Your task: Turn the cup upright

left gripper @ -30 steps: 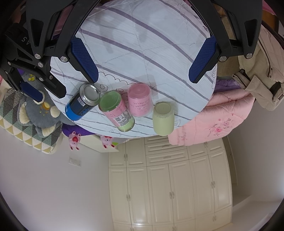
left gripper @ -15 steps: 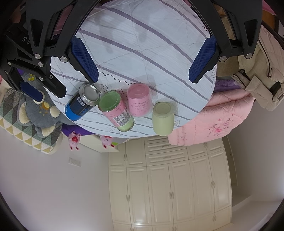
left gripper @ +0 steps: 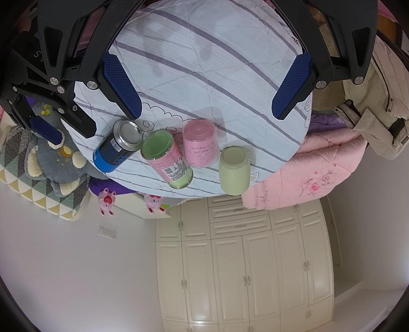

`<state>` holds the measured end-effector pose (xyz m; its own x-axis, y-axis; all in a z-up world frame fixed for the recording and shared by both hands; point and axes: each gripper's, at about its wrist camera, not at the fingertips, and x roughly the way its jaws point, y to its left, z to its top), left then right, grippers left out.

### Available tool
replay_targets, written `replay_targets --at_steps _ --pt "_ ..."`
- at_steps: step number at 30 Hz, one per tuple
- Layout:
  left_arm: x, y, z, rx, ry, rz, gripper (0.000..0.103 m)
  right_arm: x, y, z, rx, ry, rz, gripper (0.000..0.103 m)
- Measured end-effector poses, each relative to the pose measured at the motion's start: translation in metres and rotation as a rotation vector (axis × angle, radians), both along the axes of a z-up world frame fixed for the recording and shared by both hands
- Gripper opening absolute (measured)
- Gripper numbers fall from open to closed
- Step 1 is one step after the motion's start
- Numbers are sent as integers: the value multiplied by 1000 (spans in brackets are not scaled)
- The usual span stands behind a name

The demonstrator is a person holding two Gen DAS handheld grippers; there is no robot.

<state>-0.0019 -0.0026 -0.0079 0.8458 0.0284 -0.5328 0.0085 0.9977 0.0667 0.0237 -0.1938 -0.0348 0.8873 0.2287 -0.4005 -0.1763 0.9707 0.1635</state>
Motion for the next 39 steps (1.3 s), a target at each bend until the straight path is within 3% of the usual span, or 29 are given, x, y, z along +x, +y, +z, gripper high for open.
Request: replay_targets --at_steps 22,39 --pt "-1 2 -2 -5 10 -3 103 1 1 0 -1 3 0 83" --pt "28 31 -11 -61 66 38 103 10 3 -3 -13 34 19 83"
